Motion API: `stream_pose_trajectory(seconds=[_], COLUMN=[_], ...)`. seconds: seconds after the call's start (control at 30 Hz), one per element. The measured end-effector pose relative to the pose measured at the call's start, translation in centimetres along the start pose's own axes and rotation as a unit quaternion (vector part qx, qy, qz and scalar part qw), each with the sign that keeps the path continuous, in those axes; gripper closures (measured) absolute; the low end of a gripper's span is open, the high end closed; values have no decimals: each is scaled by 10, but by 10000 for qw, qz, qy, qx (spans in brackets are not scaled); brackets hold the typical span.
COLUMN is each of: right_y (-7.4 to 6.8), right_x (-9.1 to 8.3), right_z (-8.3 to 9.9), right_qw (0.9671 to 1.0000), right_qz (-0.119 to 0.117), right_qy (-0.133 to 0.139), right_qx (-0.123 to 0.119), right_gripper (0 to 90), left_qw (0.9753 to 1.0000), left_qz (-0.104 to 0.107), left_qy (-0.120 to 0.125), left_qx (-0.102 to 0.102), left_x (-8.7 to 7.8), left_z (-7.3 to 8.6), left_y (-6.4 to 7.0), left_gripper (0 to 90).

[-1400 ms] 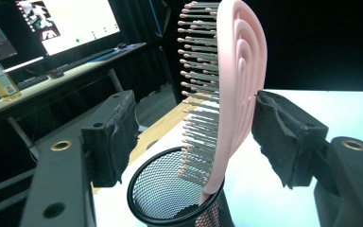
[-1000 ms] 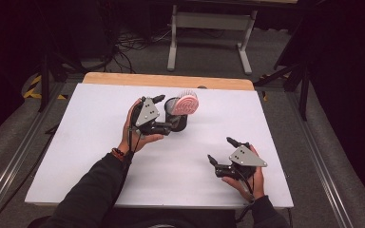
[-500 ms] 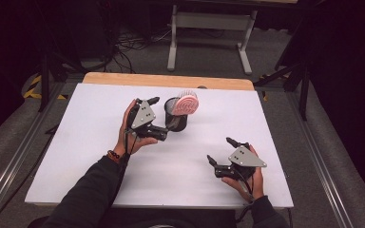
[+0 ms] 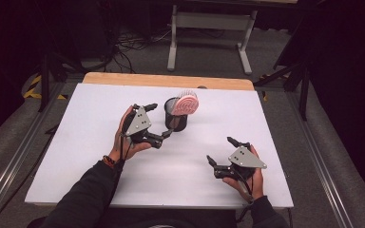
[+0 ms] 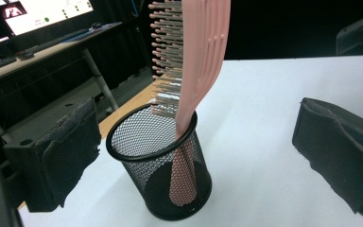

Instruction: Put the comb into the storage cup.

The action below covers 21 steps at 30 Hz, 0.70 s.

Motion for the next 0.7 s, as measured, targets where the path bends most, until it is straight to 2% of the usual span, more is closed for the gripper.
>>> stream_pose_trajectory(seconds=[0.2, 0.33, 0.43, 0.7], right_y=[0, 0, 0, 0], right_x=[-1, -2, -2, -4], right_z=[-1, -1, -2, -4], right_qw=[10000, 10000, 10000, 9999], right_qz=[-9, -25, -6, 45], right_qy=[22, 34, 64, 159], right_qx=[3, -2, -20, -42], right_gripper=[65, 53, 43, 36], left_qw=[9999, 9999, 9999, 9996], left_qz=[22, 56, 58, 152], left_qy=[-115, -100, -131, -143], left_qx=[62, -20, -4, 167], left_x=[-6, -11, -13, -17], left_z=[7, 12, 14, 13], left_y=[0, -3, -3, 3], left_gripper=[31, 31, 33, 34])
Point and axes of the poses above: each handheld gripper's, and its own axes: x roughly forward along the jaws, z roughly out of its underside, y roughly to its right, the point moved 5 cm from there along x, roughly forward along the jaws, and after that the axes turned 13 degrees about x, right-handed, at the moved point
